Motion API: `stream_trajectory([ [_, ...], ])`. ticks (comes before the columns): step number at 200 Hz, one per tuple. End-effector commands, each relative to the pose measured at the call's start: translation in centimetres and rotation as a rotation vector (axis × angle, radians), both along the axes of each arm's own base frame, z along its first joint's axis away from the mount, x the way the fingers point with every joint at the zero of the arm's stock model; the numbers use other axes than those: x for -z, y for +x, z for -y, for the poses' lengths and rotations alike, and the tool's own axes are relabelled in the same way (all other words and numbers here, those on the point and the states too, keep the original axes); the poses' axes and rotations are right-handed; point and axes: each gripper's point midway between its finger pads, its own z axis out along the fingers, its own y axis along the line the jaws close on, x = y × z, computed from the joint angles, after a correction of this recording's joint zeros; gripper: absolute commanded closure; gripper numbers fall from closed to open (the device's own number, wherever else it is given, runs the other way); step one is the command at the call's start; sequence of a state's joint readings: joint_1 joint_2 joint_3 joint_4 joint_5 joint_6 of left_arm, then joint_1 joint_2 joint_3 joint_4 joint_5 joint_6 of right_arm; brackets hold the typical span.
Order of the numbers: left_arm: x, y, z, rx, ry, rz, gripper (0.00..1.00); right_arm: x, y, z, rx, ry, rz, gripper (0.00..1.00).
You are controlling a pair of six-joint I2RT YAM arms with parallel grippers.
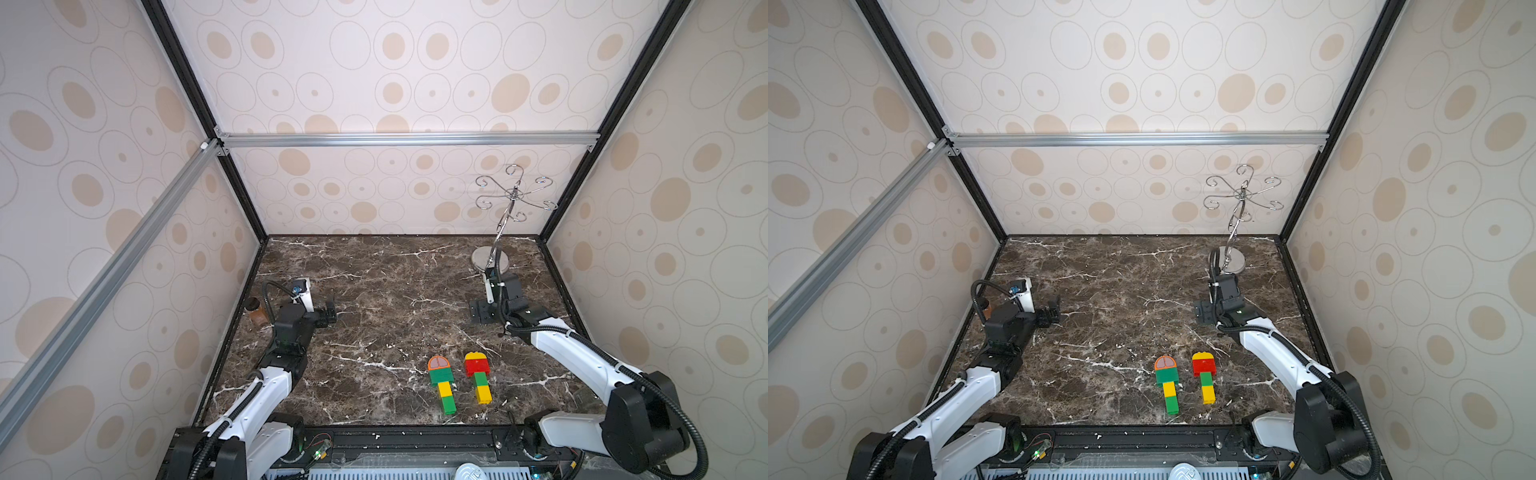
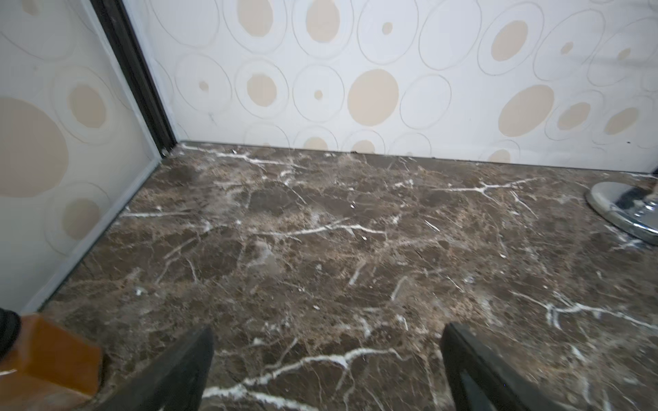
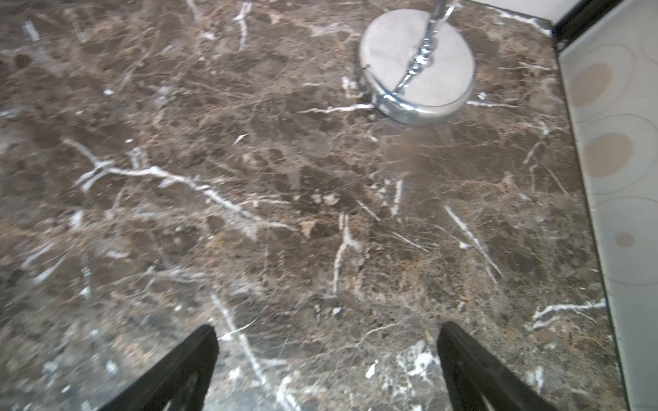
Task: Assemble an ice cream with lego
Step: Reset both arms
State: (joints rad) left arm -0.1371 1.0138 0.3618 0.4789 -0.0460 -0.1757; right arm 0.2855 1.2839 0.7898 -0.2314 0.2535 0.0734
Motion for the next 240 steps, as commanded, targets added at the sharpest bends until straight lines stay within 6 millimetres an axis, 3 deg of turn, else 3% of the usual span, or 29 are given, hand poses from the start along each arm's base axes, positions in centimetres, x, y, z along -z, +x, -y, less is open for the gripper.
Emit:
stream_trajectory([
  [1, -2.4, 0.8, -2.1, -0.084, 0.083, 0.147, 0.0, -0.7, 2.1, 2.1, 0.048, -0.049, 0.128, 0.02],
  [32, -0.1, 1.4, -3.4, -0.136, 0.124, 0.118, 0.0, 1.3, 2.8, 3.3, 0.057, -0.086, 0.185, 0.02],
  [62, 0.9, 0.9, -4.6, -0.188, 0.163, 0.145, 0.0, 2.6, 2.9, 3.5, 0.046, -0.092, 0.23, 0.02],
  [110, 1.7, 0.9, -4.9, -0.187, 0.146, 0.2, 0.0, 1.6, 3.5, 3.9, 0.034, -0.108, 0.397, 0.0],
  [149, 2.6, 1.3, -4.9, -0.192, 0.162, 0.224, 0.0, 2.4, 4.2, 3.5, 0.019, -0.067, 0.424, 0.0],
  [187, 3.5, 1.1, -5.2, -0.206, 0.157, 0.223, 0.0, 2.6, 3.2, 3.7, 0.009, -0.022, 0.461, 0.01],
  [205, 3.3, 1.0, -5.1, -0.203, 0.157, 0.236, 0.0, 3.8, 3.0, 3.7, -0.009, 0.002, 0.47, 0.01],
  [214, 3.5, 1.0, -5.3, -0.211, 0.155, 0.228, 0.0, 3.2, 3.3, 3.8, -0.005, 0.002, 0.521, 0.01],
  [240, 3.8, 1.6, -5.5, -0.224, 0.156, 0.205, 0.0, 3.7, 3.4, 3.9, 0.002, 0.011, 0.455, 0.01],
])
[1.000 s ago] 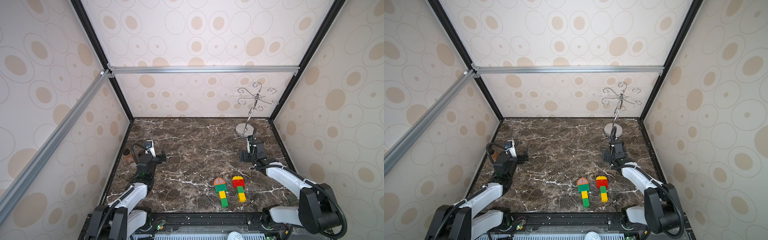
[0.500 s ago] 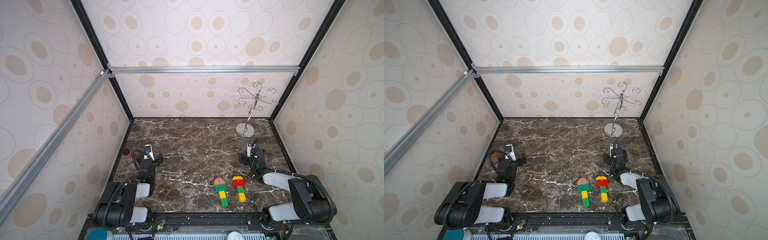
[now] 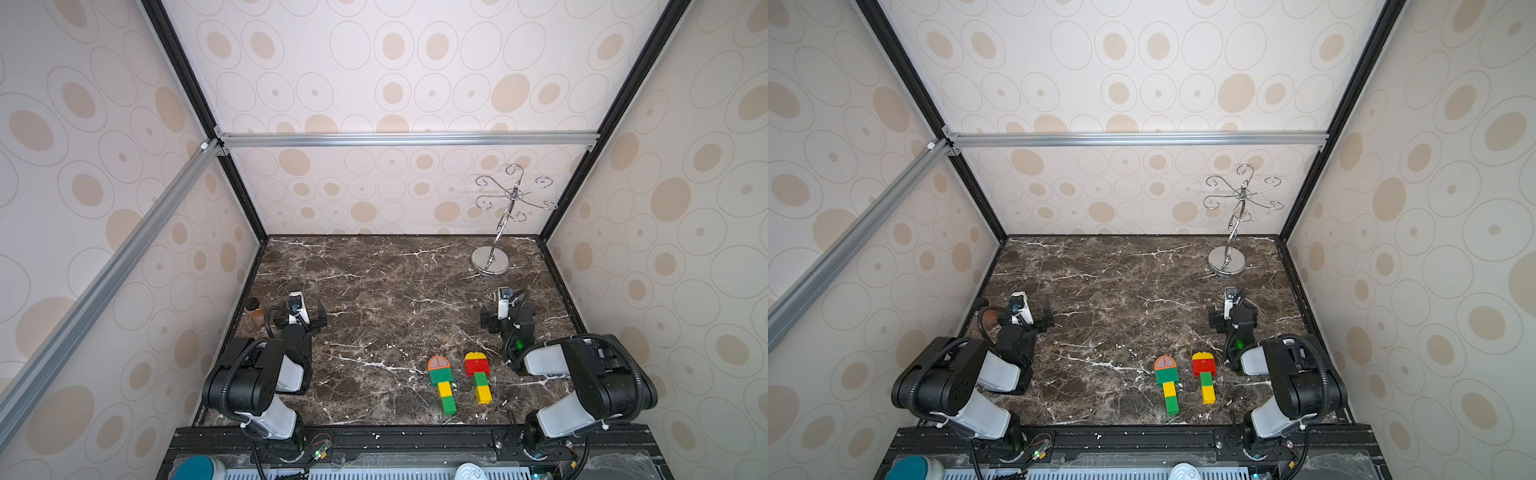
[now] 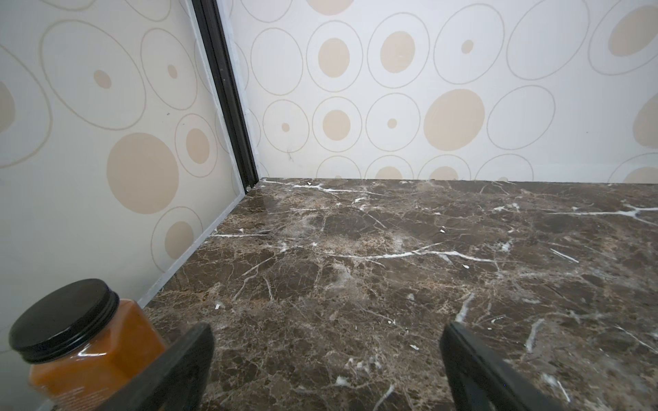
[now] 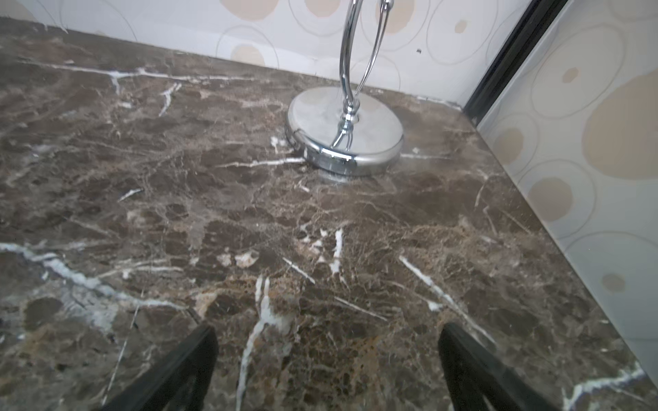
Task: Assemble an ice cream with lego
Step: Reset both arms
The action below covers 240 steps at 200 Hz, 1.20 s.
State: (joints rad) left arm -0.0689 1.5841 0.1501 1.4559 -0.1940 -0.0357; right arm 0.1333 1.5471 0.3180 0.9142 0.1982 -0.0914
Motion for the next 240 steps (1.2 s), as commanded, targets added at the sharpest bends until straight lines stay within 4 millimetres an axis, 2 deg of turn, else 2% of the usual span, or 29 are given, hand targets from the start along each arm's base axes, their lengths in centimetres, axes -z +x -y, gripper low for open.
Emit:
stream_trajectory([
  [1, -0.83, 0.61, -0.65, -0.032, 0.014, 0.02, 0.0, -2.05, 0.97, -0.27, -0.015, 0.028, 0.072, 0.01],
  [41, -0.49, 1.2, -1.18, -0.066, 0.008, -0.007, 0.0, -1.97, 1.01, -0.24, -0.012, 0.028, 0.06, 0.01],
  [83, -0.54, 0.97, -1.53, -0.087, 0.005, -0.001, 0.0, -2.04, 1.04, -0.2, -0.01, 0.027, 0.066, 0.0],
  [240, -0.46, 1.15, -1.38, -0.078, 0.006, -0.006, 0.0, -2.05, 1.05, -0.2, -0.009, 0.028, 0.066, 0.01],
])
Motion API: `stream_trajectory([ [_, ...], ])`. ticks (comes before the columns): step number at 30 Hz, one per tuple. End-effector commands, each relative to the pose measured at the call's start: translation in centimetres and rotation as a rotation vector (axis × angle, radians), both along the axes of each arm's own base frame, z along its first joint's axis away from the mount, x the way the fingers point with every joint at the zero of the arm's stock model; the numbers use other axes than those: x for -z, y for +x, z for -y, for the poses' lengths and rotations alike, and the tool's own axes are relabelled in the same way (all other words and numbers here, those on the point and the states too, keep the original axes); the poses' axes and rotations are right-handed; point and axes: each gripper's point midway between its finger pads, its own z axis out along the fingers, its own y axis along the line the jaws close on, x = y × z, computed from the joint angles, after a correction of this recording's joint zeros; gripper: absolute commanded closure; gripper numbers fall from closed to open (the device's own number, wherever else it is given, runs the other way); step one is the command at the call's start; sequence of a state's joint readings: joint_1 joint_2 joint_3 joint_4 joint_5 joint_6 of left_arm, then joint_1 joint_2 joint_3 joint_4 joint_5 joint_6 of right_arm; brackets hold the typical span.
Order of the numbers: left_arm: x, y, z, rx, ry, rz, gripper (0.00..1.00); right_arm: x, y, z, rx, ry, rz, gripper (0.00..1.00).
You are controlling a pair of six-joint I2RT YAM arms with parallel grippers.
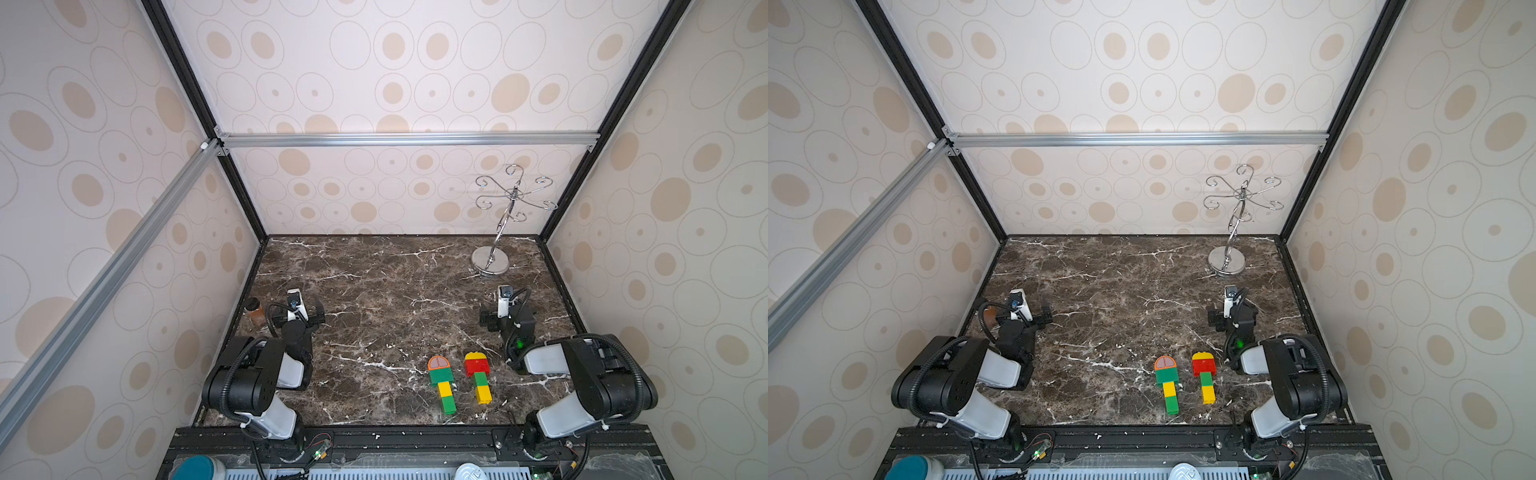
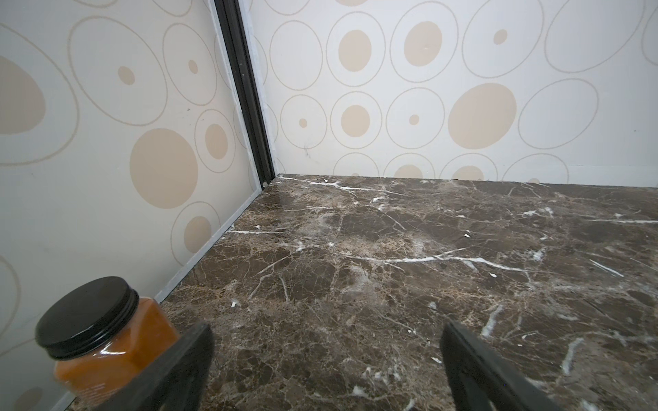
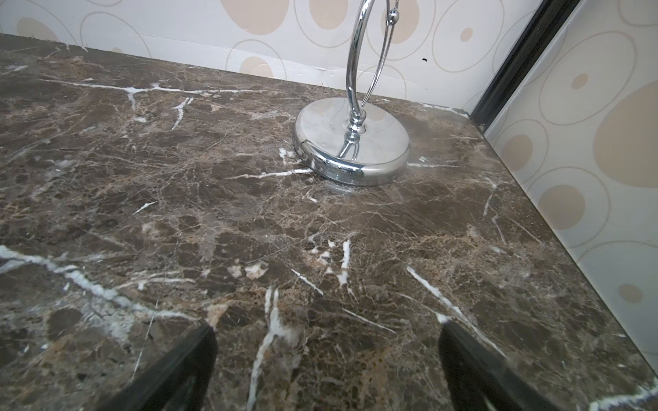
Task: Assemble an ice cream with lego
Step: Reset both arms
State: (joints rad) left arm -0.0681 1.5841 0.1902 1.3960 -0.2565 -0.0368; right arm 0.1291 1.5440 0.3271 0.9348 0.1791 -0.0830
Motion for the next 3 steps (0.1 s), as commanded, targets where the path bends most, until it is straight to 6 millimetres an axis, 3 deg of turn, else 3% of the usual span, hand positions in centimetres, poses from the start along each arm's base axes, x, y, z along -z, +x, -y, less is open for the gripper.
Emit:
stream_trajectory([
  [1, -0.54, 0.5, -0.38, -0.015, 0.001, 0.014, 0.0, -1.19, 0.57, 0.02, 0.001, 0.008, 0.034, 0.01],
  [3, -0.62, 0.47, -0.35, -0.014, 0.002, 0.016, 0.0, -1.16, 0.56, 0.02, 0.0, 0.008, 0.033, 0.01],
])
